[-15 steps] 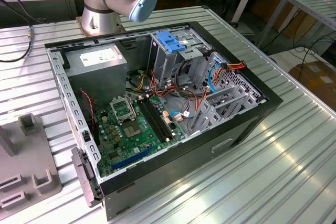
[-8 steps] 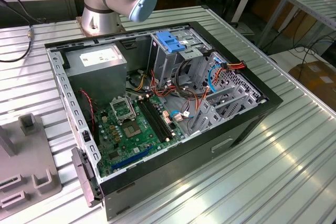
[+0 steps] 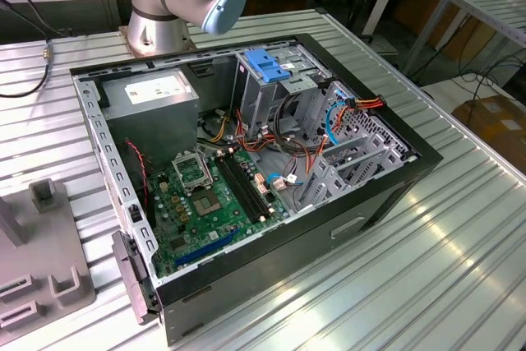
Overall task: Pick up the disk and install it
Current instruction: 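Pick up the disk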
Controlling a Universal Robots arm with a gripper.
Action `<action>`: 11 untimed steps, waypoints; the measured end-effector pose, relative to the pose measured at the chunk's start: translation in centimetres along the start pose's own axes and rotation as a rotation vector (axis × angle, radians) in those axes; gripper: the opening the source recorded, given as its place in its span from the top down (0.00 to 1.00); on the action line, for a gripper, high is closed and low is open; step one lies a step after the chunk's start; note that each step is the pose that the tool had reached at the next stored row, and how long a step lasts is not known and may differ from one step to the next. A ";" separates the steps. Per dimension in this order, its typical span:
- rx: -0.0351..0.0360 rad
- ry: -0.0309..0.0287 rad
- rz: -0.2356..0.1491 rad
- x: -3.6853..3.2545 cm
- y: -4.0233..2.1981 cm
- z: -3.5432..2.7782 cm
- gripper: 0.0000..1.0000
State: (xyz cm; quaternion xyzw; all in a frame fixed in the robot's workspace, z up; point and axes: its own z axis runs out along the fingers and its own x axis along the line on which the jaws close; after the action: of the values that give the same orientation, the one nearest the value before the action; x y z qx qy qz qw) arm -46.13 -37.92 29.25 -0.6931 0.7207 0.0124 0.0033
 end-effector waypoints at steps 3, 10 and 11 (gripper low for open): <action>0.0003 -0.0001 0.000 0.00 0.00 -0.05 0.63; 0.0000 0.0000 0.000 -0.02 0.01 -1.08 0.63; 0.0000 0.0000 0.000 -0.03 0.02 -1.30 0.63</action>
State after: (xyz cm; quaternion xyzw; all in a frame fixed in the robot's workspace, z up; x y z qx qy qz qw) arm -46.13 -37.92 30.55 -0.6931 0.7207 0.0124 0.0033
